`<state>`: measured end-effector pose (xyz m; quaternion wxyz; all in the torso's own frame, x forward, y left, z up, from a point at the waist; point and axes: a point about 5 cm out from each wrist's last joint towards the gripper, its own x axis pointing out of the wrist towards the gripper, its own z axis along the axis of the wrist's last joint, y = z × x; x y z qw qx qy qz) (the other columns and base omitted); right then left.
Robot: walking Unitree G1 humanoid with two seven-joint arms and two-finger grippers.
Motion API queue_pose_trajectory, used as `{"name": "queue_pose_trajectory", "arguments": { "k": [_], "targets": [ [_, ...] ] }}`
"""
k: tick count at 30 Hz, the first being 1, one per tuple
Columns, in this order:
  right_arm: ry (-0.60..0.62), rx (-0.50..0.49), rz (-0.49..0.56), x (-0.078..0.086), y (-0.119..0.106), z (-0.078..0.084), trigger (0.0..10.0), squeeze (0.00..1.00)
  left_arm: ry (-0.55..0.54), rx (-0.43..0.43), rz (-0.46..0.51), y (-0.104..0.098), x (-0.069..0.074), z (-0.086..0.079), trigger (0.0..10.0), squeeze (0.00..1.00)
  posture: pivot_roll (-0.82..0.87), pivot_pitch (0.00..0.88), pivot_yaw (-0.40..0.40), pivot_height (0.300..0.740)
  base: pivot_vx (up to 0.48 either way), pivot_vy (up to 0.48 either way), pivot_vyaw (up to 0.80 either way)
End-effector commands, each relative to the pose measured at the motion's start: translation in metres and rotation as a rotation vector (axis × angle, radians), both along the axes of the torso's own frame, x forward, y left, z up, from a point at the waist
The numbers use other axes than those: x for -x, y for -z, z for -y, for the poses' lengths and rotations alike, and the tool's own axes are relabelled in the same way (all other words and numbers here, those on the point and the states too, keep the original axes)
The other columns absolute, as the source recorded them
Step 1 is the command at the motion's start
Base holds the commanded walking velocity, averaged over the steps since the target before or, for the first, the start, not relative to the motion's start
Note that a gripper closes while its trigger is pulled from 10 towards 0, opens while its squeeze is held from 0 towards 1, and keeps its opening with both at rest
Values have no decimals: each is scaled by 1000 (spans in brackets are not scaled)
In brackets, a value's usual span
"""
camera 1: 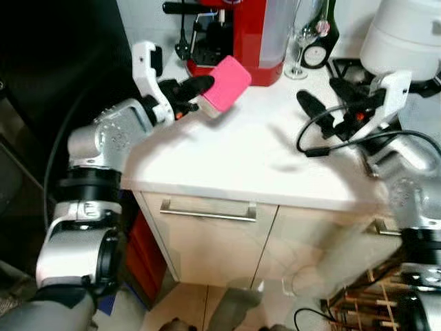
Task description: Restocking fridge
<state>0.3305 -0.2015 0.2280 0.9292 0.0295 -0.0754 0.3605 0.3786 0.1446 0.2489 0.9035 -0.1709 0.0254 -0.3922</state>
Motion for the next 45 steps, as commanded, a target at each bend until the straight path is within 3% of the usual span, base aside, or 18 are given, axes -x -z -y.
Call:
{"name": "queue_pose_trajectory", "arguments": {
  "k": [1, 5, 8, 11, 41, 42, 43, 45],
  "targets": [
    [-64, -17, 15, -1, -11, -4, 10000, 1000, 59, -22, 28, -4, 2, 3, 0, 0, -22, 0, 34, 740, 0, 0, 0],
    [-101, 10, 30, -1, -16, -2, 10000, 1000, 131, -43, 49, -3, 4, 2, 0, 0, -23, 0, 40, 740, 0, 0, 0],
    [-140, 238, 78, 1, -11, -8, 10000, 1000, 215, -81, 76, -3, 8, 2, 0, 0, -28, 0, 48, 740, 0, 0, 0],
    [-201, 382, 117, 3, -4, -15, 10000, 1000, 283, -110, 113, -5, 11, 1, 0, 0, -29, 0, 47, 740, 0, 0, 0],
    [-201, 382, 117, 3, -4, -15, 10000, 1000, 283, -110, 113, -5, 11, 1, 0, 0, -29, 0, 47, 740, 0, 0, 0],
    [-217, 422, 149, 2, -3, -15, 10000, 1000, 312, -125, 131, -6, 11, 0, 0, 0, -29, 0, 47, 740, 0, 0, 0],
    [19, 229, 215, -13, -2, -25, 10000, 0, 207, -84, 182, -4, 10, 6, 0, 0, -27, 0, 37, 740, 0, 0, 0],
    [330, -18, 247, -22, 5, -44, 10000, 0, 63, 3, 274, -8, 15, 18, 0, 0, -23, 0, 37, 740, 0, 0, 0]
  ]
}}
